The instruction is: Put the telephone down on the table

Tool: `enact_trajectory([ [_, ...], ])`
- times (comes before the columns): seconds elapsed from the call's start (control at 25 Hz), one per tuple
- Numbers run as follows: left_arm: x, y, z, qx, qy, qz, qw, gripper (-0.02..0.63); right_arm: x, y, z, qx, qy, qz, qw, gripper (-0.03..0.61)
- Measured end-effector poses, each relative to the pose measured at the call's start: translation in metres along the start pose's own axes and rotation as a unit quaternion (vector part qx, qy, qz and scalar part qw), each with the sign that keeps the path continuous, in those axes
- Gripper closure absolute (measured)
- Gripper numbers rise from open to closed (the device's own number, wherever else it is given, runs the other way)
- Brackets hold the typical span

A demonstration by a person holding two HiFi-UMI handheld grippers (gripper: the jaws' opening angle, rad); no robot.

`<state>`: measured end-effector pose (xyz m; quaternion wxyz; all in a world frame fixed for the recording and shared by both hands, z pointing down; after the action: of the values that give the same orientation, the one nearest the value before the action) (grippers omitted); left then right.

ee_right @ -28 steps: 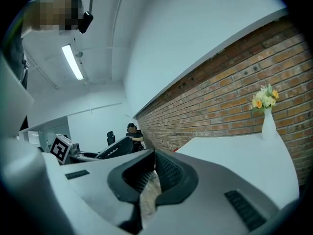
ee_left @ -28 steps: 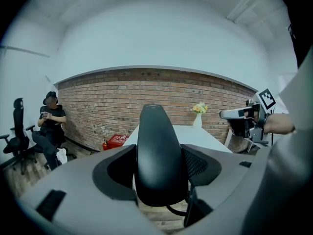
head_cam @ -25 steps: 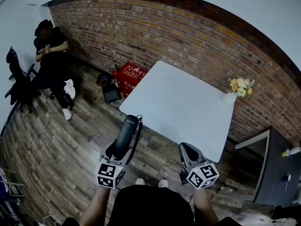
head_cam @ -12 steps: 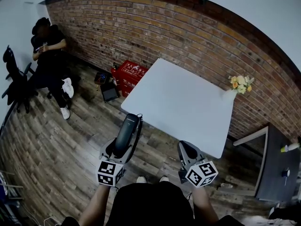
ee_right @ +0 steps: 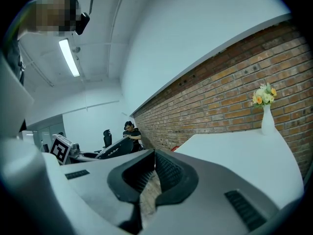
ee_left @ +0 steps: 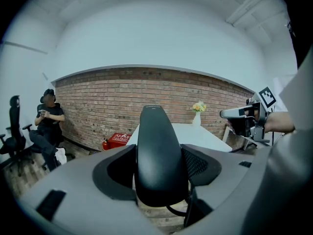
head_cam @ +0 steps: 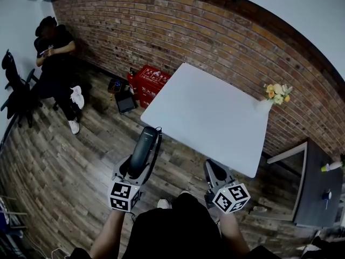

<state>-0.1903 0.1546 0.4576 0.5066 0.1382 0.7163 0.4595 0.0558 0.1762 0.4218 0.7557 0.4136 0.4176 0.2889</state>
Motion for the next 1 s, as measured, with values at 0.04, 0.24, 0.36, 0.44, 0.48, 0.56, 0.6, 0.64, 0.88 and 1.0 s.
enact_trajectory([
  [0.04, 0.0, 0.0, -0.001, 0.0, 0.001, -0.001, 1.0, 0.334, -0.001, 0.0, -0.001, -0.001, 0.0, -0.001, 1.0, 0.557],
  [0.24, -0.008, -0.002, -0.003, -0.002, 0.002, -0.003, 1.0, 0.334, -0.01, 0.001, 0.001, -0.003, -0.003, -0.004, 1.0, 0.555],
  [0.36, -0.017, -0.005, -0.006, 0.0, -0.002, -0.005, 1.0, 0.334, -0.021, -0.001, 0.007, -0.004, -0.009, -0.006, 1.0, 0.557],
  [0.44, -0.027, -0.01, -0.008, 0.001, -0.006, -0.006, 1.0, 0.334, -0.03, -0.005, 0.015, -0.003, -0.013, -0.007, 1.0, 0.557],
  [0.48, -0.032, -0.012, -0.01, 0.001, -0.008, -0.008, 0.9999, 0.334, -0.034, -0.008, 0.019, -0.002, -0.015, -0.008, 1.0, 0.555],
  [0.56, -0.042, -0.016, -0.014, -0.001, -0.014, -0.013, 0.9998, 0.334, -0.043, -0.016, 0.028, 0.0, -0.016, -0.008, 1.0, 0.555],
  [0.6, -0.047, -0.019, -0.016, 0.0, -0.015, -0.014, 0.9998, 0.334, -0.048, -0.02, 0.033, 0.001, -0.017, -0.008, 1.0, 0.555],
  [0.64, -0.053, -0.023, -0.019, 0.002, -0.016, -0.015, 0.9998, 0.334, -0.053, -0.024, 0.038, 0.002, -0.018, -0.008, 1.0, 0.555],
  [0.88, -0.088, -0.056, -0.024, 0.007, -0.023, -0.014, 0.9996, 0.334, -0.085, -0.048, 0.069, 0.006, -0.034, -0.018, 0.999, 0.555],
  [1.0, -0.106, -0.071, -0.027, 0.011, -0.028, -0.015, 0.9994, 0.334, -0.102, -0.059, 0.084, 0.01, -0.042, -0.024, 0.999, 0.557],
])
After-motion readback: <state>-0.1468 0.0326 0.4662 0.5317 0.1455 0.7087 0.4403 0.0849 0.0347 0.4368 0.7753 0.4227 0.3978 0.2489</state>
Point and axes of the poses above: the fingertips, and each gripper's own axes: x backward along the fingers, z to its right, y out of its underside, the point moved 1 cm from there along x, backward along the fingers, and after that the axes turned 11 degrees about -z, right-handed, at the moved point
